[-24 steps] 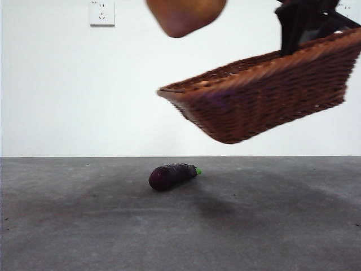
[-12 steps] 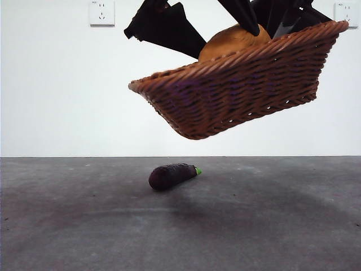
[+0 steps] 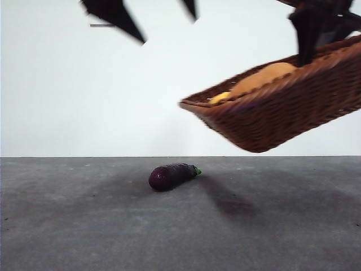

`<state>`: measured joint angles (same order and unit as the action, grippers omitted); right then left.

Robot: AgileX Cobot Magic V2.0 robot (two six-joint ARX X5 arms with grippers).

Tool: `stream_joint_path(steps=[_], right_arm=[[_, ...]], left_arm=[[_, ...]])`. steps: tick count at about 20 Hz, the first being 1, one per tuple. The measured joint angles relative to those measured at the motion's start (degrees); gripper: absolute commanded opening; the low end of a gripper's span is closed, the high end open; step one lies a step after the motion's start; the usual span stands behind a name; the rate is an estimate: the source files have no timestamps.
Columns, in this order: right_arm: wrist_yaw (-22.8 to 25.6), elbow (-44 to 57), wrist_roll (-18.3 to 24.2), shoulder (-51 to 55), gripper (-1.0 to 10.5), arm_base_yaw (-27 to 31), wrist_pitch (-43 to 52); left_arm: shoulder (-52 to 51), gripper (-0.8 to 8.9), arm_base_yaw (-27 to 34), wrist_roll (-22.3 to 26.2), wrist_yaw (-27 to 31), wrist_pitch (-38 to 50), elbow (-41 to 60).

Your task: Help me put the vegetables on the table into the basket

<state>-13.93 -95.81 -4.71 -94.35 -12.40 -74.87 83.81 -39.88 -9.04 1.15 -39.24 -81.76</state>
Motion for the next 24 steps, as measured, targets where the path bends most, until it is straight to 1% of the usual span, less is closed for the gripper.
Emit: stream_joint_path(steps=[3,5,9,12,16,17,18,22,23,24], right_arm=[[-3.2,0.0,2.1,0.0,-0.1,6.0,-0.7],[-4.6,0.0,2.9,0.0,-0.1,8.5,-0.9],[-5.0,0.0,4.1,0.0,-0.1,11.2,-1.9],[-5.1,0.0,4.3,0.0,-0.1,11.5,-1.9],[-5.2,0.0,4.3,0.0,-0.1,11.4,-1.9],[-5.2,0.0,4.3,0.0,-0.1,11.4,-1.9],[-5.2,0.0,4.3,0.0,-0.1,11.4,-2.0],[-5.4,0.0,4.3,0.0,-0.1,11.4,-2.1],[-5.4,0.0,4.3,0.0,-0.1,11.4,-2.1],[-5.4,0.0,4.3,0.0,-0.1,11.4,-2.0]], left_arm=[[8.3,5.34,7.2,0.0,-7.5,1.5,0.0],[13.7,5.34,9.2,0.6,-9.6,4.0,0.0],[23.6,5.34,11.0,3.0,-10.4,3.3,-3.8],[29.9,5.34,11.1,5.3,-10.4,0.2,-10.0],[35.4,5.29,11.1,6.4,-10.3,-2.8,-18.4],[36.3,5.12,11.1,6.5,-10.3,-3.2,-19.0],[37.2,4.72,11.1,6.5,-10.3,-3.8,-19.1],[40.6,4.56,11.1,6.5,-10.2,-5.4,-19.0],[40.7,3.92,11.1,6.5,-10.1,-5.6,-19.0],[40.7,2.81,11.1,6.6,-10.1,-5.5,-19.0]])
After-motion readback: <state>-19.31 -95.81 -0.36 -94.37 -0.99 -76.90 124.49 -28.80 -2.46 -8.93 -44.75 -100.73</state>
